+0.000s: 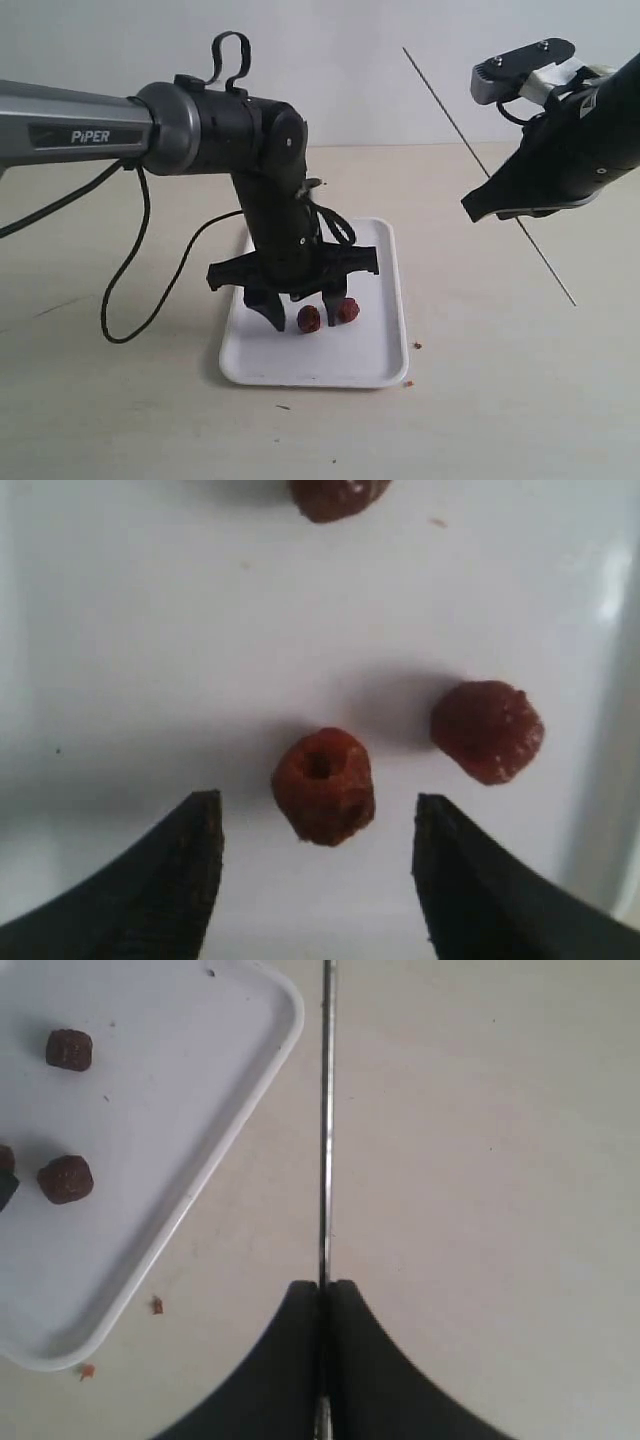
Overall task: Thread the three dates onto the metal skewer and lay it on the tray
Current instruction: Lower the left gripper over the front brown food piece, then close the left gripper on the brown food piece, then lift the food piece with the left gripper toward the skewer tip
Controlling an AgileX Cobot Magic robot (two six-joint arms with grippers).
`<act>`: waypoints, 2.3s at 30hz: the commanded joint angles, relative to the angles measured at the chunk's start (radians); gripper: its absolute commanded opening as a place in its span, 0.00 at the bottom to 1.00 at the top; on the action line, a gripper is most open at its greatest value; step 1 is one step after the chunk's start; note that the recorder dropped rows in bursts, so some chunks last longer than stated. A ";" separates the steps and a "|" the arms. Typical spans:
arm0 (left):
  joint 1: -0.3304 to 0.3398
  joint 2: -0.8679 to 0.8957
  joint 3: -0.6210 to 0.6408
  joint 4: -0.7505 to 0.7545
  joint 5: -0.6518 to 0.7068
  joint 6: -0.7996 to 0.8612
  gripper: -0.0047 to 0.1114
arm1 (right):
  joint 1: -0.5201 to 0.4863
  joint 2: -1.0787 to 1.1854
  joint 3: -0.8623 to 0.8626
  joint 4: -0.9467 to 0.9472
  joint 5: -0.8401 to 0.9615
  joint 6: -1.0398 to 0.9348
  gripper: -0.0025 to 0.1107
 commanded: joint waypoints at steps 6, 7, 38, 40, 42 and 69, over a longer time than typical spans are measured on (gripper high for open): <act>-0.002 0.027 -0.007 0.039 -0.040 -0.102 0.53 | -0.005 -0.001 -0.010 0.008 -0.016 -0.008 0.02; -0.002 0.032 -0.007 0.039 -0.043 -0.106 0.53 | -0.005 -0.001 -0.010 0.008 -0.016 -0.008 0.02; 0.002 0.056 -0.007 0.028 -0.028 0.016 0.17 | -0.005 -0.001 -0.010 0.012 -0.006 -0.008 0.02; 0.014 0.048 -0.007 0.026 -0.030 0.039 0.17 | -0.005 -0.001 -0.010 0.036 -0.006 -0.009 0.02; 0.031 0.036 -0.007 0.007 -0.033 0.069 0.17 | -0.005 -0.001 -0.010 0.046 -0.006 -0.011 0.02; 0.448 -0.132 -0.007 -0.857 -0.086 0.796 0.20 | 0.085 0.145 0.162 0.895 0.068 -0.745 0.02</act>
